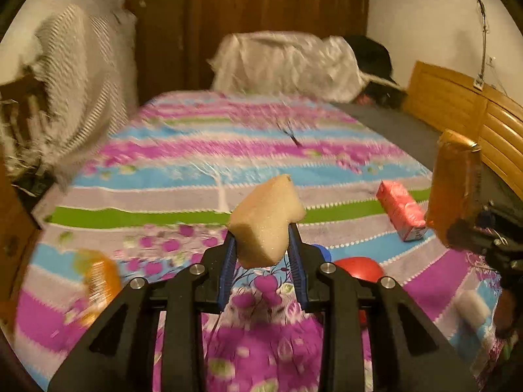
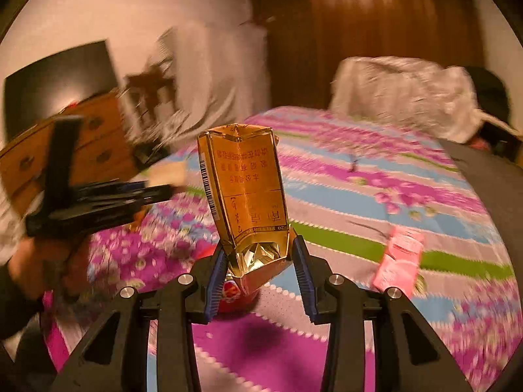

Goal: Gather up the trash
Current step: 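Carry the beige sponge and gold-foil box with both tools to the bucket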

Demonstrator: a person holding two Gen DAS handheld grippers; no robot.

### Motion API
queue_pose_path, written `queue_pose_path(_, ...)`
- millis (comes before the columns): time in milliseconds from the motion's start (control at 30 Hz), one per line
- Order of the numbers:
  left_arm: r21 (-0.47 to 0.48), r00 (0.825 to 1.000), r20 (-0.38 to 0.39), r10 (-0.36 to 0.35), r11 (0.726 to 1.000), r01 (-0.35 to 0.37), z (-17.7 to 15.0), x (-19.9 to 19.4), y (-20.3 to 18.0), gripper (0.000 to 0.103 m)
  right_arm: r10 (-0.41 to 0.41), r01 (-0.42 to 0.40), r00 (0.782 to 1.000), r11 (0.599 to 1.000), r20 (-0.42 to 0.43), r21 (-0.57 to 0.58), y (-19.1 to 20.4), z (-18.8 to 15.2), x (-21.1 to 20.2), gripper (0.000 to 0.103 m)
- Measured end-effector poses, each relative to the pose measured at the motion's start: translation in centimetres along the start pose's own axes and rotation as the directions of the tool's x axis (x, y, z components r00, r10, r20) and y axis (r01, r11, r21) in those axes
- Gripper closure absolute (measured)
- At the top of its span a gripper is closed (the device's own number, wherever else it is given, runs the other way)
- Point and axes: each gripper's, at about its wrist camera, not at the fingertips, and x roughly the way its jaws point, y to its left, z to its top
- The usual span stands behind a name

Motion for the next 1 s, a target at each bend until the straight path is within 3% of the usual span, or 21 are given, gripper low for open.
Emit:
queue_pose_path(133,-0.046,0.991,0.105,0.085,0.996,-0.080,-0.4,-5.8,-1.7,0.074,-0.091,0.086,0.993,0.994,0.077,0.069,2.9,-1.0,-3.1,0.062)
queue_pose_path(233,-0.065,0.975,0.172,0.140,0.989,-0.131,-0.9,-9.0,-3.4,0.074,-0.179,0.168,0.975,0.982,0.129,0.090,4.5,-1.4,-5.5,0.062)
queue_pose_path(467,-0.135,0.948,0.239,0.209,0.974,-0.180,-2.4,-12.9,-5.6,0.074,-0.297,0.275,0.935,0.952,0.193,0.132,7.1,-1.9,-9.8,0.062)
queue_pose_path(567,-0.120,0.946,0.246,0.209,0.975,-0.184,-2.6,-13.6,-6.4,0.074,-0.311,0.288,0.928,0.948,0.204,0.132,8.2,-2.2,-11.0,0.062)
queue_pose_path(1000,-0.127,0.935,0.264,0.235,0.970,-0.208,-3.2,-16.1,-5.9,0.074,-0.272,0.255,0.934,0.961,0.229,0.104,10.8,-0.7,-12.2,0.062)
